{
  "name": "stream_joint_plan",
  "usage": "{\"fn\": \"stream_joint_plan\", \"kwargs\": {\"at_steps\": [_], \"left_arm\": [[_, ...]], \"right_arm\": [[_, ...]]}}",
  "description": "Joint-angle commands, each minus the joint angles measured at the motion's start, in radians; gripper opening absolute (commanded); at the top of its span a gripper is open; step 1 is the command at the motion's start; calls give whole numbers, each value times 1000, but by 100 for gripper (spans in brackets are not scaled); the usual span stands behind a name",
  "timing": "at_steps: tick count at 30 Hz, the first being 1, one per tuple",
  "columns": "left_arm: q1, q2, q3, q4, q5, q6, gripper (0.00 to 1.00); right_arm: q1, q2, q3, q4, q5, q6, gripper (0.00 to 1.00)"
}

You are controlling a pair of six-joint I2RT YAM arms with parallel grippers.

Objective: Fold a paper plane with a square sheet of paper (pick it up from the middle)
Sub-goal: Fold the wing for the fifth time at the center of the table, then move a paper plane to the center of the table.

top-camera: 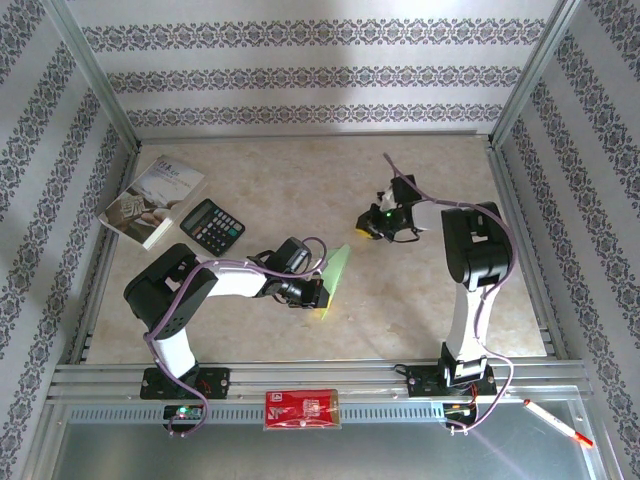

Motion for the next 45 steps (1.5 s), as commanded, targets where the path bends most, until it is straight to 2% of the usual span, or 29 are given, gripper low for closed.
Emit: {"fn": "stream_joint_plan", "kwargs": {"at_steps": [1, 4, 7, 11, 13, 16, 18, 22, 27, 29, 35, 41, 45], "left_arm": [[-6, -41, 24, -94, -35, -23, 19], [1, -98, 51, -41, -20, -62, 32], [41, -167, 25, 29, -14, -108, 40], [167, -238, -84, 145, -48, -192, 43], [208, -227, -84, 120, -63, -187, 43], [220, -162, -14, 18, -93, -128, 41], [220, -116, 7, 19, -85, -128, 37], [219, -53, 38, -8, -79, -105, 35], [222, -84, 21, -58, -145, -76, 36], [228, -101, 4, -67, -169, -69, 36], [240, -124, -34, -52, -179, -72, 36], [240, -135, -48, -39, -172, -75, 36], [240, -144, -52, -47, -171, -67, 36]], "right_arm": [[-10, -161, -41, 21, 84, -41, 16], [21, -303, -156, 15, 120, -54, 21], [78, -432, -279, 2, 176, -59, 27], [198, -529, -400, 42, 224, -12, 35], [273, -530, -400, 50, 247, 7, 38], [342, -525, -407, 54, 307, 33, 42], [353, -527, -433, 84, 322, 56, 43], [420, -543, -461, 86, 393, 94, 64], [518, -528, -446, 33, 544, 141, 91], [549, -508, -426, 26, 585, 145, 98], [600, -412, -315, -89, 733, 143, 96], [638, -326, -212, -179, 851, 134, 83], [650, -296, -177, -215, 873, 127, 68]]}}
